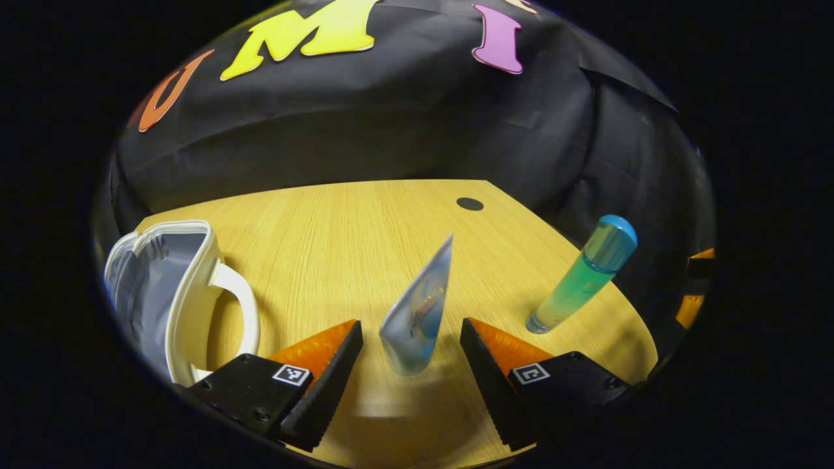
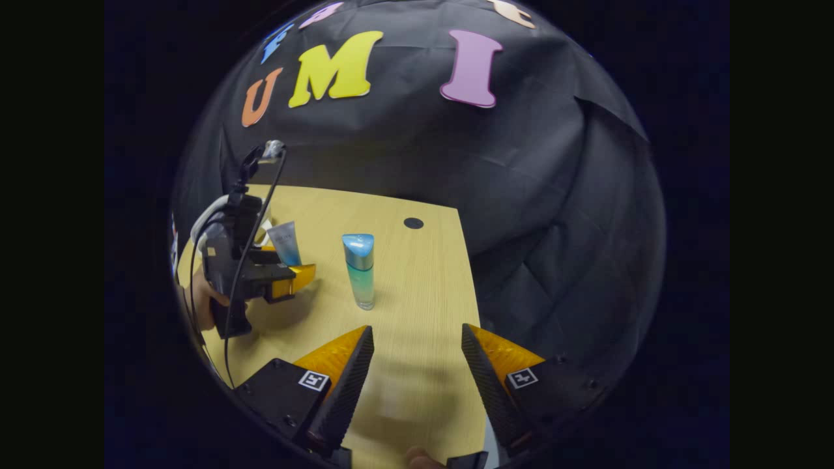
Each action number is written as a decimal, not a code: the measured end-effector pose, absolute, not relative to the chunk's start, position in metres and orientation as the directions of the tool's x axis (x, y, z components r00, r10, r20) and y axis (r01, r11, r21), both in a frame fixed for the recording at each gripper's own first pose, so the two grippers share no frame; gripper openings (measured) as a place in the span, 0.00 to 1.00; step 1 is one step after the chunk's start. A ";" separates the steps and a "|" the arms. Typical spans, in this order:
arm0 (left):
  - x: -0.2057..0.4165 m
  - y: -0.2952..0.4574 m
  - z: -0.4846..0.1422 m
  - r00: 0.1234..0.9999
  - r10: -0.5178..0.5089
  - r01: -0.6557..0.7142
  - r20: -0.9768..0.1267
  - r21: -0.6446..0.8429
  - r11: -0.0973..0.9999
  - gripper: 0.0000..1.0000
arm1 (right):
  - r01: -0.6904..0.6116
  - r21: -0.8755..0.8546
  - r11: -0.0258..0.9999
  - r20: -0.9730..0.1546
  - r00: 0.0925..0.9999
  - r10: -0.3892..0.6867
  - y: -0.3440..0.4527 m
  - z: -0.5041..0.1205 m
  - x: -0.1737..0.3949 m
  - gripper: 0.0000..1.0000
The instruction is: First open the suitcase, pack the skin care products into it, and then close the suitcase.
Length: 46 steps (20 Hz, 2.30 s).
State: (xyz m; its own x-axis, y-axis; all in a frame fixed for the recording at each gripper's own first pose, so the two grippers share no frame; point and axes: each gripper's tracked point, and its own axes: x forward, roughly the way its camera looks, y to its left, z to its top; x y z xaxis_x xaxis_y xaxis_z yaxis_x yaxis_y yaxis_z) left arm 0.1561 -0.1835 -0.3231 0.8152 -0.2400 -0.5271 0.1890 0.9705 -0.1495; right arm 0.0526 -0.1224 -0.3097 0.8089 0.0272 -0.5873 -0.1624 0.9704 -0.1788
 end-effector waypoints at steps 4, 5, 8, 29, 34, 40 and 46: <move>0.156 -0.185 -0.333 0.799 -0.236 0.185 -0.553 -0.148 0.972 0.78 | -0.200 -0.163 0.966 -0.555 0.828 0.077 -0.107 -0.312 0.068 0.80; 0.158 -0.187 -0.335 0.796 -0.246 0.196 -0.554 -0.149 0.969 0.75 | -0.204 -0.156 0.966 -0.553 0.828 0.086 -0.104 -0.316 0.072 0.81; 0.155 -0.188 -0.334 0.780 -0.256 0.222 -0.571 -0.130 0.966 0.44 | -0.207 -0.117 0.971 -0.554 0.825 0.109 -0.089 -0.324 0.089 0.81; 0.043 0.003 -0.084 0.935 -0.051 0.047 -0.352 -0.019 0.999 0.41 | -0.058 -0.079 0.995 -0.579 0.815 0.001 -0.029 -0.388 0.164 0.41; 0.040 0.060 -0.086 0.941 -0.052 0.043 -0.335 -0.035 0.998 0.41 | -0.046 -0.089 0.995 -0.534 0.846 -0.008 -0.001 -0.338 0.126 0.36; 0.061 0.108 -0.166 0.897 -0.069 0.021 -0.436 -0.114 0.993 0.41 | -0.093 -0.032 0.995 -0.465 0.883 0.068 0.078 -0.251 0.078 0.36; 0.065 0.109 -0.272 0.789 -0.117 0.041 -0.603 -0.138 0.990 0.42 | -0.177 -0.016 0.984 -0.491 0.859 0.146 0.157 -0.240 0.040 0.36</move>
